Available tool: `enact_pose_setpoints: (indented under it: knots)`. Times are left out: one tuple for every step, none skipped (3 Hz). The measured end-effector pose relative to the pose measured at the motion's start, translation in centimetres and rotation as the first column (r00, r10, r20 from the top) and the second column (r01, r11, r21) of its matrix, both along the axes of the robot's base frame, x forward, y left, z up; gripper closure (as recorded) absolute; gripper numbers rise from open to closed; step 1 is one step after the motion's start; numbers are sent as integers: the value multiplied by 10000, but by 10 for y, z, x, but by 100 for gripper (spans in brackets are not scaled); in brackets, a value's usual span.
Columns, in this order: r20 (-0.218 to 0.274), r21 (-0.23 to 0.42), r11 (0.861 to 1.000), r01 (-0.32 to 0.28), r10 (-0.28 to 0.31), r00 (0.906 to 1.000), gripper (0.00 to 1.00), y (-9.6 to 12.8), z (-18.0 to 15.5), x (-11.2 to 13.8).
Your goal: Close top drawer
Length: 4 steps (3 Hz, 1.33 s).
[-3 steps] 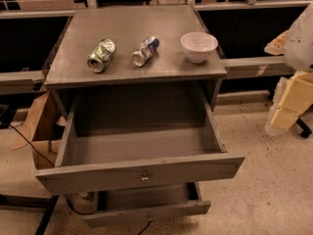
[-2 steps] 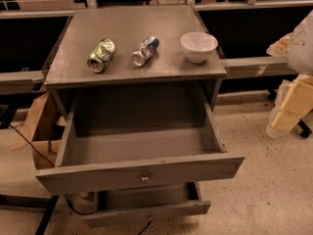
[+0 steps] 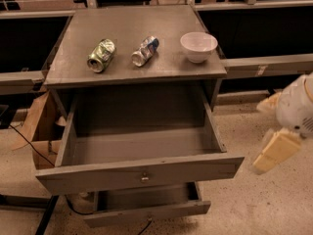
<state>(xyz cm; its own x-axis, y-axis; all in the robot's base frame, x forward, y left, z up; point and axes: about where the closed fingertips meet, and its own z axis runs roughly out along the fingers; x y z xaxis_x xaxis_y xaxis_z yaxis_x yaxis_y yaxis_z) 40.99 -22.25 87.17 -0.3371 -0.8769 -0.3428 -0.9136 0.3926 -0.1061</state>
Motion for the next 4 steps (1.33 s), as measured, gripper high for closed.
enact_pose_setpoints:
  knots:
    - [-824,503,9977,449,-407,9958,39,2,-58,-19]
    - [-1620,813,9924,920,-780,9837,62,5,-110,-33]
    - [-2320,1031,9864,1282,-1014,9674,87,15,-153,-36]
    - [-2786,1270,9789,1599,-1195,9530,100,27,-187,-27]
